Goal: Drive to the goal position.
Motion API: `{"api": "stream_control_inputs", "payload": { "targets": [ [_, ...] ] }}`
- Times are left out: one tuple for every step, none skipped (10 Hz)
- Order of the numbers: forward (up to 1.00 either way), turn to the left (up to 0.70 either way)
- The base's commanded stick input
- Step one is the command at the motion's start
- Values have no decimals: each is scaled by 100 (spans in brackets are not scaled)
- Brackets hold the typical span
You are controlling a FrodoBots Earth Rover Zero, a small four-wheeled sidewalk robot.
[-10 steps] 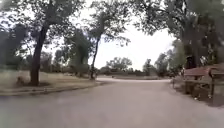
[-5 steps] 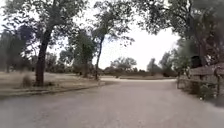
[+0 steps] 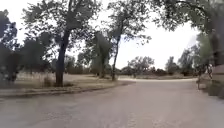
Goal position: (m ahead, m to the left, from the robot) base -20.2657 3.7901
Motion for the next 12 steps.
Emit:
{"api": "stream_control_inputs", "payload": {
  "targets": [
    [0,100],
    [0,100],
    [0,100],
    [0,100],
    [0,100],
    [0,100],
    [0,100],
    [0,100],
    [0,100],
    [0,100],
    [0,100],
    [0,100]
  ]
}}
